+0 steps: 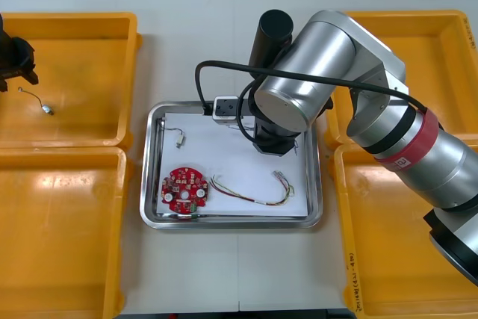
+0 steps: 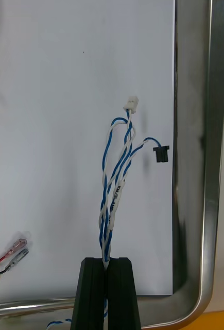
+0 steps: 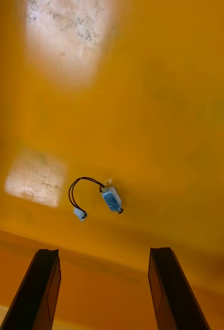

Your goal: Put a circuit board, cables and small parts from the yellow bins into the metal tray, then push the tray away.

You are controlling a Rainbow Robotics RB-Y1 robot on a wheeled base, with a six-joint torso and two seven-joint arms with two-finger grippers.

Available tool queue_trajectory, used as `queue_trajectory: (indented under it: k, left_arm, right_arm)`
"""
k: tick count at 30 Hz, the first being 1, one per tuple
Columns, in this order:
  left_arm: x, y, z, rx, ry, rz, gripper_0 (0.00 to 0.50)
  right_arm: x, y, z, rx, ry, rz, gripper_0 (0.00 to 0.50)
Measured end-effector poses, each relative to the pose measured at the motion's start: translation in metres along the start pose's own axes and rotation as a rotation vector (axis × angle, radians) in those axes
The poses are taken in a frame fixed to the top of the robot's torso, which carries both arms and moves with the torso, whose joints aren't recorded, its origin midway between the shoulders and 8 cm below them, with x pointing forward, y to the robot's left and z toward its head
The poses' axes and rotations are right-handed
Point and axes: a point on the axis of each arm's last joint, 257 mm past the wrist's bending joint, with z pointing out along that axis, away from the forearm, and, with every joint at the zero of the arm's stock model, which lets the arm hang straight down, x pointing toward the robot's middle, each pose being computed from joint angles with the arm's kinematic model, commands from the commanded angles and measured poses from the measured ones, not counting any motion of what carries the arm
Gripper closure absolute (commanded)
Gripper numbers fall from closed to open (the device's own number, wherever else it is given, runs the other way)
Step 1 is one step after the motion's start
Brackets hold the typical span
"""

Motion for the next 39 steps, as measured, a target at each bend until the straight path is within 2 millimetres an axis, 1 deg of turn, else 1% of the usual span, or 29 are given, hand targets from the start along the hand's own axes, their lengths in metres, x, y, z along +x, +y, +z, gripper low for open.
queue_trajectory:
  k: [5, 9, 14, 22, 28, 33, 39]
  left_arm:
    - [0.004, 0.012, 0.018, -0.013, 0.020, -0.038, 0.000]
    - [0.006, 0.017, 0.031, -0.007, 0.025, -0.074, 0.000]
    - [0.006, 0.009, 0.043, 0.013, 0.020, -0.084, 0.000]
    - [-0.002, -0.008, 0.050, 0.046, -0.017, -0.073, 0.000]
    - [-0.004, -0.008, 0.056, 0.052, -0.037, -0.076, 0.000]
    - [0.001, -0.005, 0.064, 0.050, -0.035, -0.080, 0.000]
    - [0.006, -0.004, 0.070, 0.052, -0.028, -0.081, 0.000]
  right_arm:
    - [-0.002, 0.005, 0.007, -0.004, 0.003, -0.061, 0.500]
    - [-0.009, 0.010, 0.013, 0.001, -0.011, -0.088, 0.500]
    - [-0.011, 0.013, 0.025, -0.005, -0.017, -0.091, 0.500]
    - [-0.010, 0.019, 0.039, -0.030, -0.023, -0.082, 0.500]
    - [-0.016, 0.027, 0.046, -0.027, -0.036, -0.109, 0.500]
    - [-0.024, 0.032, 0.051, -0.021, -0.054, -0.131, 0.500]
    - [-0.022, 0.036, 0.055, -0.028, -0.044, -0.138, 0.500]
